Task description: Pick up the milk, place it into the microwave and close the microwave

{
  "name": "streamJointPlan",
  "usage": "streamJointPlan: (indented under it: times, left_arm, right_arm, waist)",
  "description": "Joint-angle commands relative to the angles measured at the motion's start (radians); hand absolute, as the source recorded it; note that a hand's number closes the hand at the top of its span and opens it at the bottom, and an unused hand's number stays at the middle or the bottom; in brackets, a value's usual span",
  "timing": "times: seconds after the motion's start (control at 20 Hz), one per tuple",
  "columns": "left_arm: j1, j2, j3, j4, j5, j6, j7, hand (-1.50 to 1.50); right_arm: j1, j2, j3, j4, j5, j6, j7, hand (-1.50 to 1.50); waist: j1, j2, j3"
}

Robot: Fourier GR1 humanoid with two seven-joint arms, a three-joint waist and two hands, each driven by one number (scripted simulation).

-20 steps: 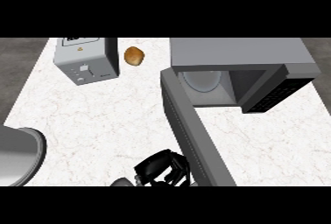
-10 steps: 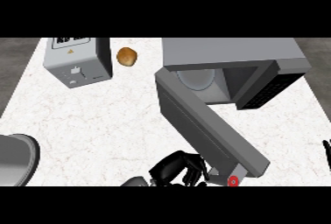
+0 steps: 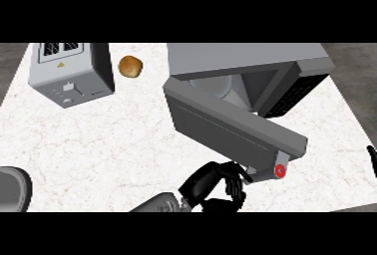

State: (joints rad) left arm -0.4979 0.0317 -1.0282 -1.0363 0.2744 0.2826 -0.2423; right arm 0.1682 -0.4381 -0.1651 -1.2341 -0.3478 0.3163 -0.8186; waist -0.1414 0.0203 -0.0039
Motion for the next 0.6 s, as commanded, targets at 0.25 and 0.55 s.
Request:
streamJointPlan:
  times: [0.25,0.55]
  left_arm:
    - [-0.196,-0.031,0.014,-0.006,0.115,0.121,-0.05,1.5]
    - [-0.326,-0.031,0.049,0.042,0.184,0.156,-0.028,1.5]
  right_arm:
    - [-0.034,-0.053,0.025,-0.068,-0.029,0.075,0.043,-1.5]
    - [-0.078,-0.074,0.032,-0.097,-0.037,0.074,0.064,-1.5]
  waist:
    - [-0.078,0.013,-0.003]
    - [-0.13,0.027,0.001]
